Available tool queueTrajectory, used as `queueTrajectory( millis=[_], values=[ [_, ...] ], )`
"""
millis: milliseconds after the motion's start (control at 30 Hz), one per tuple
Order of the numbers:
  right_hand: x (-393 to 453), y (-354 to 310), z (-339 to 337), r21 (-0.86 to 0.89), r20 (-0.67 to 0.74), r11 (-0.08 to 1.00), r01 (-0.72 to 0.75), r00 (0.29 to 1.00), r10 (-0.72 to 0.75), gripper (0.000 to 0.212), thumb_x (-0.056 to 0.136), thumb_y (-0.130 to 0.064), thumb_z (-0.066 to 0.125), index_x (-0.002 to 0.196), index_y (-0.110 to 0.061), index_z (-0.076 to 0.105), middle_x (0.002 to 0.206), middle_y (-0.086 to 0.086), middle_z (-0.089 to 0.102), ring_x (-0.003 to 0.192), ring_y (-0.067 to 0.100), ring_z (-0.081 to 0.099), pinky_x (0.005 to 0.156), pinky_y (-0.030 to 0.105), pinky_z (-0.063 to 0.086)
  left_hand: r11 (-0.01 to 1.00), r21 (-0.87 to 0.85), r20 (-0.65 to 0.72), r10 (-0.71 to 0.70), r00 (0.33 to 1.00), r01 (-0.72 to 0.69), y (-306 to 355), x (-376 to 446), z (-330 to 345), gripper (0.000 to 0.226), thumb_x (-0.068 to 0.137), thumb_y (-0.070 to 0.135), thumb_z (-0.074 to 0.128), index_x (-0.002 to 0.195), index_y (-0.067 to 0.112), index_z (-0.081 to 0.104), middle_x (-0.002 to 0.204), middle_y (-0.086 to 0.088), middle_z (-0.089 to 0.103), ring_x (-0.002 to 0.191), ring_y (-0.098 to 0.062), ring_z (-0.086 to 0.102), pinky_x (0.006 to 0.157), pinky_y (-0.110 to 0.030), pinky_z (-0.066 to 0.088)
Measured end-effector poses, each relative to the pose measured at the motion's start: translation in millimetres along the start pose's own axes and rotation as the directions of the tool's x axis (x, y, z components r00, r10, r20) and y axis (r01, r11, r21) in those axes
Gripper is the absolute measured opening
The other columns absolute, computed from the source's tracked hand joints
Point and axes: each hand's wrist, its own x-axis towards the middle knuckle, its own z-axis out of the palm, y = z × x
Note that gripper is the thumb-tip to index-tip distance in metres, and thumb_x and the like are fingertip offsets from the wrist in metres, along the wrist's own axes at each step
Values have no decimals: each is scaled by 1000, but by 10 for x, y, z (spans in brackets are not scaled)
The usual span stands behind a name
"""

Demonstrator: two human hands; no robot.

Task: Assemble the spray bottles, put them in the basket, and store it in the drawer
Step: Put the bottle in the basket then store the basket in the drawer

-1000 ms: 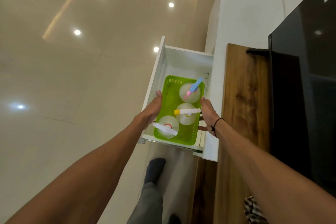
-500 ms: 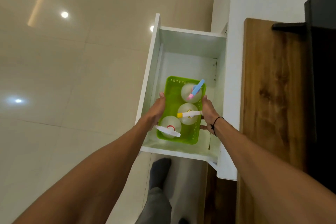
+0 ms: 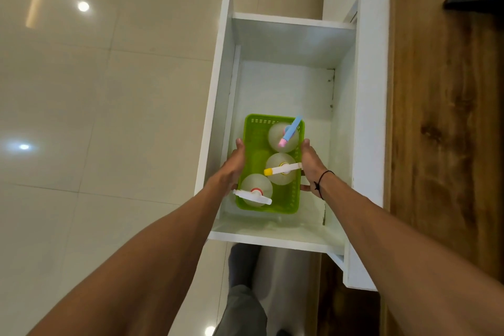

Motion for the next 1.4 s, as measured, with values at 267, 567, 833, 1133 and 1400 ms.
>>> queueTrajectory(
  millis=[267, 567, 833, 1133, 1400],
  values=[
    [11, -46, 18, -9, -5, 1000, -26, 1000, 26, 65, 111, -53, 13, 160, -14, 32, 163, 12, 39, 148, 31, 41, 123, 53, 33, 999, 19, 25, 26, 999, -27, 97, -84, -9, 81, 102, 71, 3, 163, 27, 33, 170, -6, 31, 157, -28, 27, 125, -48, 22],
    [-511, -31, -189, -391, -212, 841, 373, 853, -477, 42, 109, -42, 34, 128, -15, 60, 126, 9, 65, 124, 34, 51, 97, 47, 49, 749, 329, -321, 661, 678, -575, 220, -829, -263, 31, 97, 45, 55, 93, 22, 75, 72, 4, 76, 68, -16, 74, 72, -38, 62],
    [-1236, -15, 313, -588, 645, -265, 764, 246, -723, 30, 100, -33, 49, 123, -19, 63, 126, 9, 66, 116, 29, 59, 99, 48, 49, 963, -30, -329, 242, 913, -267, 234, -930, -750, 71, 107, 63, 19, 154, 16, 44, 157, -11, 49, 144, -30, 46, 121, -53, 35],
    [-1340, -235, 983, -416, 909, -604, 680, 291, -298, 41, 107, -50, 39, 135, -27, 58, 147, 0, 57, 156, 29, 29, 127, 47, 19, 992, 31, -57, 124, 991, -122, 316, -986, -833, 99, 87, 90, 6, 166, 32, 22, 171, -8, 29, 154, -31, 33, 127, -56, 22],
    [-1402, -291, 655, -395, 916, -652, 647, 336, -221, 45, 107, -54, 33, 132, -28, 61, 136, -4, 60, 146, 24, 39, 125, 46, 19, 994, 34, -14, 102, 995, -101, 311, -1077, -428, 97, 88, 90, 8, 166, 34, 19, 170, -6, 29, 150, -33, 39, 124, -47, 24]
  ],
)
